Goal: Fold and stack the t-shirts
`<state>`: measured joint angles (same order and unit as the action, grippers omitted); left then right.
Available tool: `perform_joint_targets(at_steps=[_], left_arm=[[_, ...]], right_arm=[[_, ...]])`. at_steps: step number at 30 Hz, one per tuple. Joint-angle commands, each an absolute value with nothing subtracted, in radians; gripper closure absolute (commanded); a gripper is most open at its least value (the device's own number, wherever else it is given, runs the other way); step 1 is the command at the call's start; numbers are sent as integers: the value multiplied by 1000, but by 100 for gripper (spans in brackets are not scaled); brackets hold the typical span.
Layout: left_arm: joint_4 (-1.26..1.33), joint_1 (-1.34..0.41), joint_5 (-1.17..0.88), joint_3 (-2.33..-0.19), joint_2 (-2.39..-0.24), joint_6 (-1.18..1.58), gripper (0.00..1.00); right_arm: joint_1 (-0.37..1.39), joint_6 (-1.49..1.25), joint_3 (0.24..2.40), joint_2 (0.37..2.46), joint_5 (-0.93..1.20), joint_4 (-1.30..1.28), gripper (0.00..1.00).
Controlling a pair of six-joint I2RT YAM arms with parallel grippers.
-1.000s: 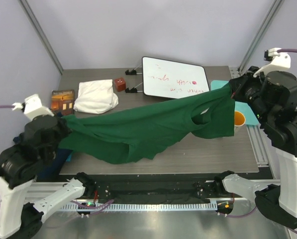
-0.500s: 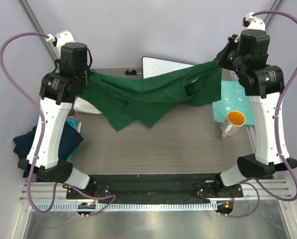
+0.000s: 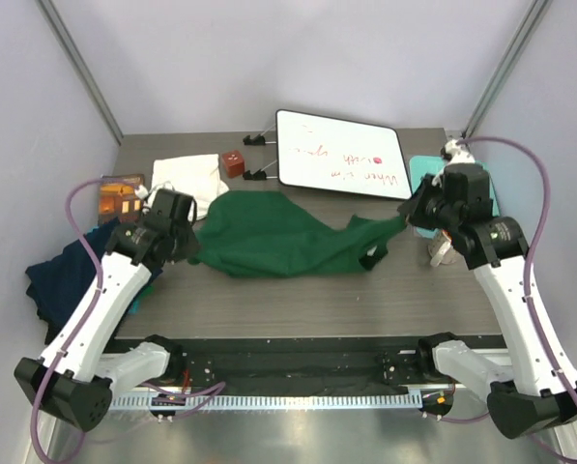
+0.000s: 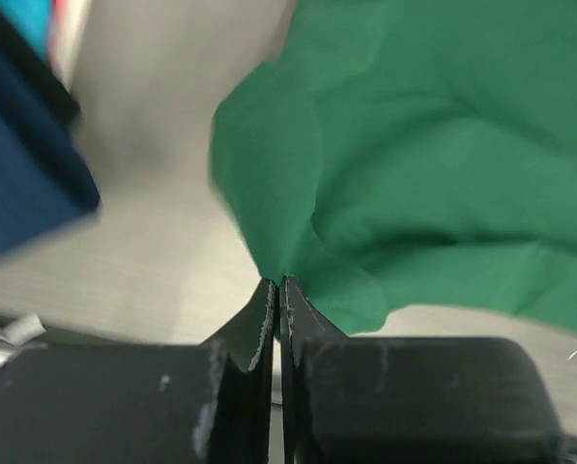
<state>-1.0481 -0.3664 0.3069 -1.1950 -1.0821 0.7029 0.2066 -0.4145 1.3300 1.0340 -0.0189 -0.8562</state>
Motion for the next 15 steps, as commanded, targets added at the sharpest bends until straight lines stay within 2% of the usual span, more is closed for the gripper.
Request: perform_joint_targets(at_steps=[1, 5, 10, 11, 14, 15], left_arm=[[-1038, -373, 282, -1041, -956, 863, 100], [-1078, -373, 343, -1002, -930, 882, 100], [-1126, -373, 373, -999, -954, 879, 100], [-1127, -373, 380, -994, -954, 879, 96], [-1124, -373, 382, -985, -960, 873, 72], [-1127, -373, 383, -986, -963, 868, 68]], right_arm=[[206, -480, 1137, 960, 90, -796, 99], [204, -500, 933, 945, 189, -747, 99], [206, -554, 801, 942, 251, -697, 99], [206, -558, 769, 942, 250, -695, 99], [206, -561, 730, 922, 229, -709, 99], [204, -560, 724, 916, 229, -712, 99]])
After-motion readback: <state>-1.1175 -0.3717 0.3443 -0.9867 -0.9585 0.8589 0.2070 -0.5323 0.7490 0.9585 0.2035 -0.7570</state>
